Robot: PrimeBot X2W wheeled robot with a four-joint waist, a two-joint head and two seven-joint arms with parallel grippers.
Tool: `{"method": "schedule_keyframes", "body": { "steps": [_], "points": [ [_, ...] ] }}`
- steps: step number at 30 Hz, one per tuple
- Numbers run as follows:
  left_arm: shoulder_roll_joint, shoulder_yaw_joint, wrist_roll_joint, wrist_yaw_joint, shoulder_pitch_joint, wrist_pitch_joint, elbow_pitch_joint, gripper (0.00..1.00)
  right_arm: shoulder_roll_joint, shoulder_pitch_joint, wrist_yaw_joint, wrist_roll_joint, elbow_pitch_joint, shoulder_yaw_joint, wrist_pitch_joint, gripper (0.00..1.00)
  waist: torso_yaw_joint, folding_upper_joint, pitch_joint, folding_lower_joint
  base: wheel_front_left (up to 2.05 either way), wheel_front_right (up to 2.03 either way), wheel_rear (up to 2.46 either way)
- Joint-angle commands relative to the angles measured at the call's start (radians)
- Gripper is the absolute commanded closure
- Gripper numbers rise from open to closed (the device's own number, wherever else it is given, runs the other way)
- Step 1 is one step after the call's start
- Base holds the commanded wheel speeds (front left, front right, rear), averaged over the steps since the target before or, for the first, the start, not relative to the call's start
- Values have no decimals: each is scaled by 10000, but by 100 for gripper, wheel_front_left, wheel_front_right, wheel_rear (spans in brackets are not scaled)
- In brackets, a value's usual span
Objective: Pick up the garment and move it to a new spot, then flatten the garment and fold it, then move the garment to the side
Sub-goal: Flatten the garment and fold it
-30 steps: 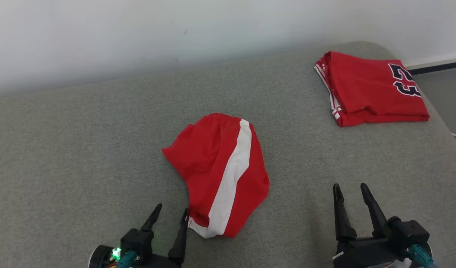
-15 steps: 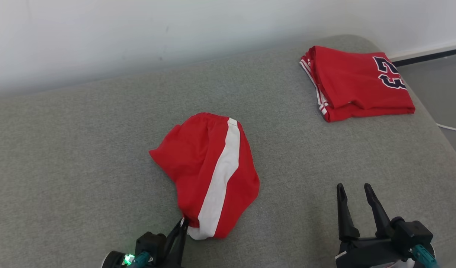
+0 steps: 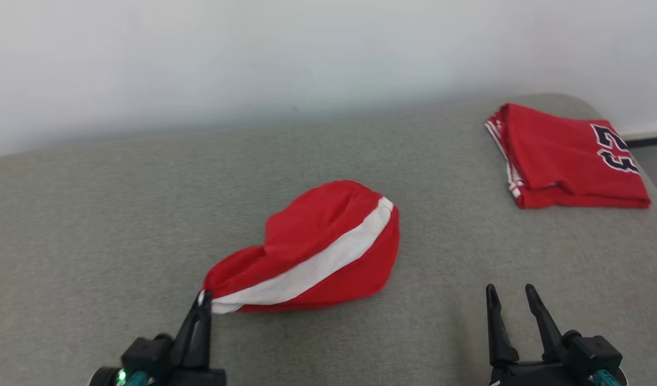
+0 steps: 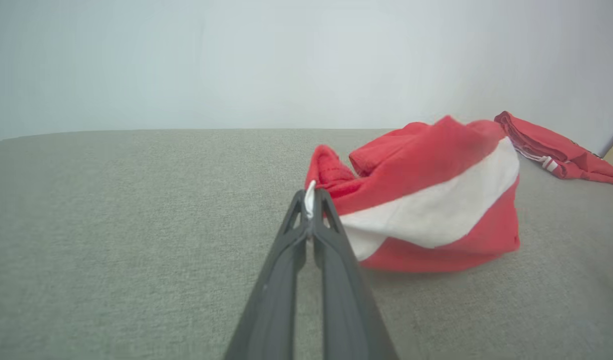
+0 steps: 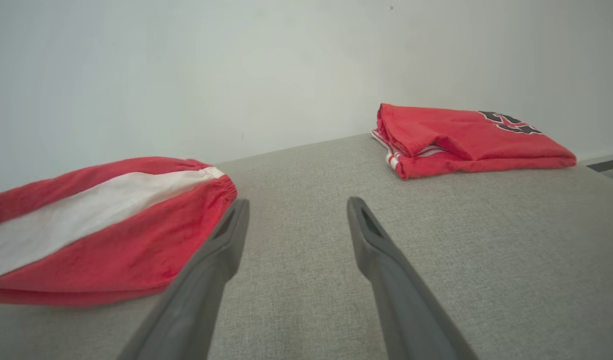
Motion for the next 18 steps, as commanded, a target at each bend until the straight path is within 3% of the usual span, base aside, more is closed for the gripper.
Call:
{"method": "schedule_keyframes", "body": {
  "steps": [1, 7, 14, 15, 16, 18],
  "points": [
    [81, 184, -65, 82, 352, -29, -203, 100, 19, 128, -27, 34, 18, 60, -45, 0, 622, -1, -465, 0, 0, 0, 0],
    [79, 640, -288, 118, 1253, -29, -370, 100, 22, 174, -27, 96, 90, 169, -45, 0, 857, -1, -542, 0, 0, 0, 0],
    [-120, 883, -468, 7, 1903, -29, 403, 100, -96, 148, -27, 179, 218, 300, -45, 0, 805, -1, -617, 0, 0, 0, 0],
    [-147, 915, -447, -2, 1912, -29, 454, 83, -124, 152, -27, 197, 228, 301, -45, 0, 796, -1, -630, 0, 0, 0, 0],
    [-171, 951, -373, 6, 1912, -29, 460, 0, -147, 166, -27, 209, 228, 296, -45, 0, 789, -1, -644, 0, 0, 0, 0],
    [-215, 1086, -258, 52, 1870, -29, 240, 0, -172, 204, -27, 223, 220, 263, -45, 0, 795, -1, -675, 0, 0, 0, 0]
  ]
}}
